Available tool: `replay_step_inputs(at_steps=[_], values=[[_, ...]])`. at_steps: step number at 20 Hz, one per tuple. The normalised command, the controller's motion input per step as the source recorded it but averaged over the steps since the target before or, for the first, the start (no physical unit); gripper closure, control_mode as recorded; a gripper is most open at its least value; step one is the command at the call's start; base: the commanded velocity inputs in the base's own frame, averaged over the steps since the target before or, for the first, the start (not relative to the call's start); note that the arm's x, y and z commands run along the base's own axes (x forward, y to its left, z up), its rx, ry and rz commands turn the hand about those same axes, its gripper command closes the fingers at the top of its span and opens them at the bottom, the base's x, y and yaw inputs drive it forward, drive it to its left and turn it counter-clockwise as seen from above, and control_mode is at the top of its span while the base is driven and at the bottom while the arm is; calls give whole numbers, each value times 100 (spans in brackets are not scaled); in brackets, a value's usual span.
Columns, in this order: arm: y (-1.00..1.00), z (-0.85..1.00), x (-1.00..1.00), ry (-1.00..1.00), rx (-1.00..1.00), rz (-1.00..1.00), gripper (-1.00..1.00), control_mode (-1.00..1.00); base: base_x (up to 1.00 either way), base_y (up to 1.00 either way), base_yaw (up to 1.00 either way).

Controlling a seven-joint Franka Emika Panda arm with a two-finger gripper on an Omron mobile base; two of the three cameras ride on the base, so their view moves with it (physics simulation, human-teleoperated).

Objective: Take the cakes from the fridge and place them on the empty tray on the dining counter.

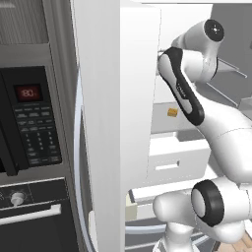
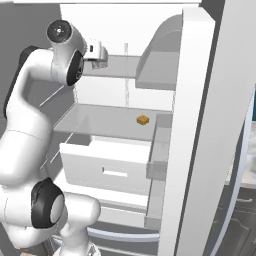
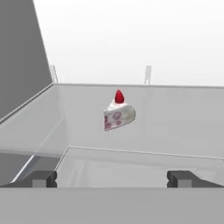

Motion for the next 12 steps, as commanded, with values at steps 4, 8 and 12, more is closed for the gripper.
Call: replay_step_inputs(at_steps=[4, 8, 12], values=[[6, -3, 33, 2, 0, 0, -100, -100, 0, 0, 0], [7, -9, 40, 0, 0, 0, -100, -100, 0, 0, 0], [7, -12, 34, 0, 0, 0, -100, -100, 0, 0, 0]])
